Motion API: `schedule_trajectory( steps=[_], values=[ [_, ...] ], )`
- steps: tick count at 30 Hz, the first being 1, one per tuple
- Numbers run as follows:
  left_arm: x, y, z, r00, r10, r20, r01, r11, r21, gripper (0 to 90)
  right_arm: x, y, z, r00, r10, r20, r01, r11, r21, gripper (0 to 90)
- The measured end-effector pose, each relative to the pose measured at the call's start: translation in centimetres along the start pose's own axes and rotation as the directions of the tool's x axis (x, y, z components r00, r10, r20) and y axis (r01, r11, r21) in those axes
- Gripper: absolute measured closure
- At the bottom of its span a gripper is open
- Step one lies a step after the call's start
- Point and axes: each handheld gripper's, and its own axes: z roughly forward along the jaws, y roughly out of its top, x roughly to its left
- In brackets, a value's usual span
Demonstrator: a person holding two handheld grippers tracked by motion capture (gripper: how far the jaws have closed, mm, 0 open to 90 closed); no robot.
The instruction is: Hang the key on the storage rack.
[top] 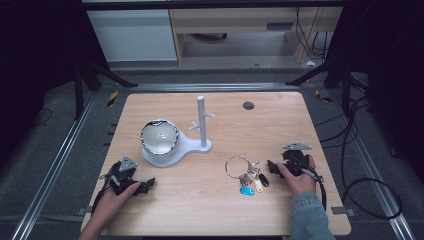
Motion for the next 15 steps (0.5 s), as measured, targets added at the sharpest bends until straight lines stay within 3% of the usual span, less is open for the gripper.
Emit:
schedule_trajectory(
  steps=[5, 7, 13, 15],
  values=[
    [0.0, 0.0, 0.0, 1.0, 0.0, 0.0, 0.0, 1.0, 0.0, 0.0, -0.1, 0.0, -0.3, 0.9999, -0.012, -0.006, 0.012, 1.0, 0.0, 5.8],
    [0.0, 0.0, 0.0, 1.0, 0.0, 0.0, 0.0, 1.0, 0.0, 0.0, -0.1, 0.1, -0.6, 0.9994, -0.026, -0.022, 0.027, 1.0, 0.011, 13.9],
    [0.0, 0.0, 0.0, 1.0, -0.003, -0.001, 0.003, 1.0, 0.0, 0.0, -0.1, 0.6, -1.6, 0.9924, -0.108, -0.06, 0.112, 0.991, 0.077, 20.7],
    [0.0, 0.0, 0.0, 1.0, -0.003, -0.002, 0.003, 1.0, 0.0, 0.0, -0.1, 0.8, -1.8, 0.9906, -0.116, -0.073, 0.122, 0.989, 0.086, 21.0]
  ],
)
